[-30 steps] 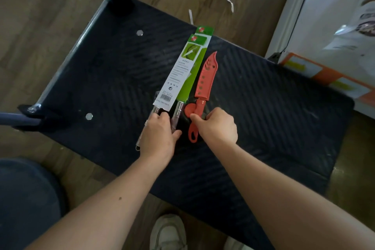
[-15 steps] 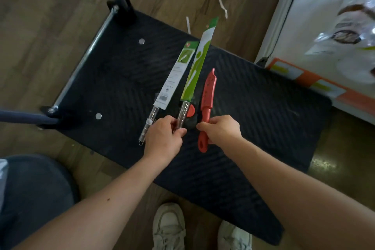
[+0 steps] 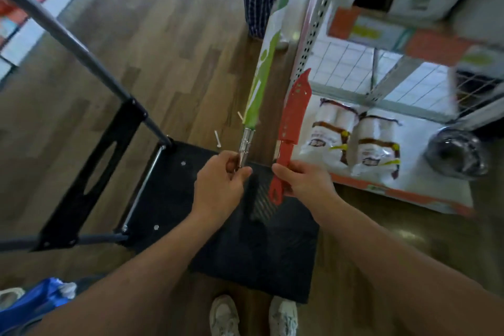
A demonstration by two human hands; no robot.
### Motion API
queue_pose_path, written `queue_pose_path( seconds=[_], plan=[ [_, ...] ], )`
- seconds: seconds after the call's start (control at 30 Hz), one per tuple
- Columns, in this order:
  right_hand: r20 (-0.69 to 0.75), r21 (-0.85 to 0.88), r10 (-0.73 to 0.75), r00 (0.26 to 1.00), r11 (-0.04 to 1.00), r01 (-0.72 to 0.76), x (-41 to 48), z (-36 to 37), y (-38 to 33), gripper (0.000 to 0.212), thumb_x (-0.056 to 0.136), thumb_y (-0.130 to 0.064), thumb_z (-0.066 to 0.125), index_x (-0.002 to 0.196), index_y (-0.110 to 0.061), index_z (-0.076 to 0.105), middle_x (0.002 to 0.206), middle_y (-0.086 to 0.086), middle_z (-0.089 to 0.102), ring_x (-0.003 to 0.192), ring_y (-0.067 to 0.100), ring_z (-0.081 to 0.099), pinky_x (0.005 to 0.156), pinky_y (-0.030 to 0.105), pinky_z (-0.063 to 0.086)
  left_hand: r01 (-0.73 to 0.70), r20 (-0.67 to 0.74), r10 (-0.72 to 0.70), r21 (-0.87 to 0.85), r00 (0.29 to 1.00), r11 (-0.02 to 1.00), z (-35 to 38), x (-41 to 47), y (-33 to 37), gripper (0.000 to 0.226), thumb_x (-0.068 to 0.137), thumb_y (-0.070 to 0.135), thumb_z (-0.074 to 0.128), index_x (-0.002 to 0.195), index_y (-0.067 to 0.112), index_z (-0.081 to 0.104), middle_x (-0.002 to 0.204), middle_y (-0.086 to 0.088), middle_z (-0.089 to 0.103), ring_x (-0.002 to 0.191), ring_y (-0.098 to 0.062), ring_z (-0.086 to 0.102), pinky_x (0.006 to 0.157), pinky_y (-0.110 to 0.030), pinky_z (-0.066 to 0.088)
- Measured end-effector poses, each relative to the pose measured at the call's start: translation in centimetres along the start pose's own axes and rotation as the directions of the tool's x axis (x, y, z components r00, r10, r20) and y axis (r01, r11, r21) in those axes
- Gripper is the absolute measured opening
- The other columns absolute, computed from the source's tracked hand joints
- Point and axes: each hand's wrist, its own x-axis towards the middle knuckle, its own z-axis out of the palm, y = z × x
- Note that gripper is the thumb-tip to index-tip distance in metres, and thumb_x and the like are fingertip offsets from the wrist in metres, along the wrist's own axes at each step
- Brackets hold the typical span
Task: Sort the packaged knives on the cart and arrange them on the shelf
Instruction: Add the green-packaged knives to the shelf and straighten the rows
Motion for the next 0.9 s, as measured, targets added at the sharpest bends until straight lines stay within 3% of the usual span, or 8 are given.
queue_pose_path(
  seconds=[0.17,0.33,0.43,0.5,0.57,0.7,0.83,0.9],
  plan=[
    [-0.062,-0.018,-0.111,0.992,0.994,0.11,-8.6,-4.9,-6.6,0.021,0.086,-0.026,0.065,0.072,-0.011,0.065,0.085,0.018,0.071,0.083,0.032,0.069,0.083,0.042,0.056,-0.135,0.012,0.136,-0.044,0.991,0.99,-4.8,-4.3,9.4,0.019,0.085,0.018,0.065,0.104,0.014,0.062,0.086,0.005,0.06,0.067,0.001,0.052,0.065,-0.011,0.038],
    [-0.107,0.141,-0.125,0.986,0.98,0.14,-15.4,-9.0,-10.8,0.019,0.088,-0.022,0.063,0.069,-0.019,0.061,0.071,0.0,0.065,0.071,0.017,0.064,0.063,0.02,0.056,-0.243,0.022,0.244,-0.057,0.969,0.968,-7.7,-8.1,16.6,0.019,0.084,0.017,0.066,0.103,0.013,0.065,0.091,0.002,0.062,0.067,0.002,0.051,0.071,-0.021,0.04],
    [-0.132,0.18,-0.154,0.979,0.968,0.176,-18.4,-11.9,-12.8,0.016,0.088,-0.025,0.063,0.072,-0.022,0.062,0.075,-0.001,0.066,0.071,0.016,0.065,0.072,0.028,0.057,-0.306,0.018,0.308,-0.074,0.951,0.949,-8.8,-9.8,20.7,0.017,0.084,0.018,0.067,0.101,0.014,0.066,0.086,0.003,0.064,0.072,-0.01,0.058,0.075,-0.028,0.049],
    [-0.172,0.139,-0.182,0.968,0.968,0.207,-19.8,-13.9,-13.9,0.013,0.088,-0.028,0.062,0.075,-0.025,0.063,0.079,-0.002,0.068,0.077,0.017,0.067,0.078,0.032,0.057,-0.349,0.021,0.352,-0.082,0.936,0.934,-9.1,-10.9,23.5,0.021,0.084,0.018,0.066,0.105,0.013,0.065,0.088,0.004,0.063,0.079,-0.015,0.06,0.072,-0.023,0.046],
    [-0.185,0.149,-0.208,0.961,0.96,0.236,-21.4,-15.9,-14.7,0.009,0.088,-0.026,0.062,0.081,-0.021,0.066,0.086,0.002,0.071,0.082,0.021,0.069,0.082,0.037,0.057,-0.383,0.025,0.386,-0.089,0.922,0.92,-8.9,-12.3,26.0,0.022,0.084,0.018,0.066,0.105,0.013,0.064,0.081,0.012,0.059,0.073,-0.007,0.058,0.068,-0.015,0.042],
    [-0.21,0.214,-0.275,0.938,0.923,0.319,-25.0,-20.6,-15.3,0.013,0.089,-0.021,0.061,0.077,-0.023,0.063,0.074,0.0,0.068,0.065,0.012,0.065,0.06,0.021,0.057,-0.437,0.038,0.443,-0.114,0.896,0.892,-7.2,-15.3,30.6,0.015,0.084,0.017,0.066,0.099,0.017,0.062,0.075,0.02,0.054,0.066,0.005,0.051,0.058,0.002,0.039],
    [-0.228,0.206,-0.327,0.917,0.904,0.374,-27.6,-26.5,-14.8,0.01,0.089,-0.022,0.06,0.092,-0.014,0.066,0.073,0.001,0.065,0.067,0.014,0.064,0.069,0.028,0.058,-0.448,0.013,0.454,-0.13,0.891,0.884,-4.3,-18.4,35.0,0.014,0.084,0.02,0.066,0.098,0.02,0.066,0.083,0.014,0.063,0.072,0.003,0.056,0.061,-0.004,0.042],
    [-0.247,0.209,-0.349,0.904,0.892,0.401,-28.5,-29.9,-14.6,0.01,0.089,-0.023,0.061,0.089,-0.015,0.067,0.074,0.002,0.066,0.071,0.018,0.065,0.074,0.035,0.058,-0.431,-0.012,0.435,-0.158,0.9,0.888,-2.3,-19.9,37.3,0.018,0.084,0.022,0.066,0.101,0.019,0.067,0.089,0.008,0.067,0.077,-0.004,0.061,0.068,-0.015,0.048]
  ],
)
